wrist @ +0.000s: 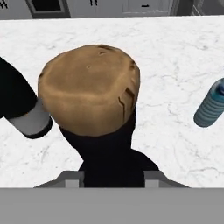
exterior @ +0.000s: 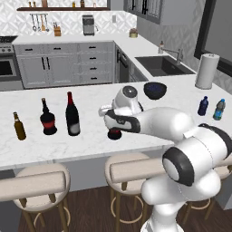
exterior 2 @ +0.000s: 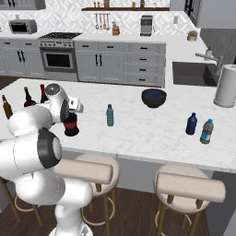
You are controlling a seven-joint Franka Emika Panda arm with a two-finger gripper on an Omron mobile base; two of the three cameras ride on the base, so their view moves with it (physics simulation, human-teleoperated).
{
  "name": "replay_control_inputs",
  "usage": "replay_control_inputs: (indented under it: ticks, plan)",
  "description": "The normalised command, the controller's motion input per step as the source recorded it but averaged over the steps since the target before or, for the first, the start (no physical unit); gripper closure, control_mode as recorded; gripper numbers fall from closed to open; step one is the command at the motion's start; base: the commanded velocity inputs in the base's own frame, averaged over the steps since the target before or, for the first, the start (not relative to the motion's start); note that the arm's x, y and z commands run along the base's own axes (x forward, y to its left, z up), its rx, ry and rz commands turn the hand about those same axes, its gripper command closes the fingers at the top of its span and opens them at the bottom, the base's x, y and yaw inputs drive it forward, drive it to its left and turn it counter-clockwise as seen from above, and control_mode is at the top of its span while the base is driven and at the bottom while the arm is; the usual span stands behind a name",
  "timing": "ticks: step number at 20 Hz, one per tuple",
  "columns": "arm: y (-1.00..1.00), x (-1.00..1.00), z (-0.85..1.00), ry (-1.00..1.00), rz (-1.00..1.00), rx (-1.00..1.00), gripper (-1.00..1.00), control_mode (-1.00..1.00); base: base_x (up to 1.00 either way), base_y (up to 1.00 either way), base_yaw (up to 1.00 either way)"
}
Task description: Move the plastic bottles in the middle to the plastics group, and the glass bottles in the middle to the glass group.
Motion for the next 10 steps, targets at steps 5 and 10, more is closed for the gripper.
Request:
replay_control_inputs:
  ticks: [5,10]
  plan:
    - [1.00,-0.52,0.15,0.03,0.08,0.00,1.00,-1.00,0.00,0.00,0.00]
    - [1.00,-0.22,0.13,0.04,0.09,0.00,1.00,-1.00,0.00,0.00,0.00]
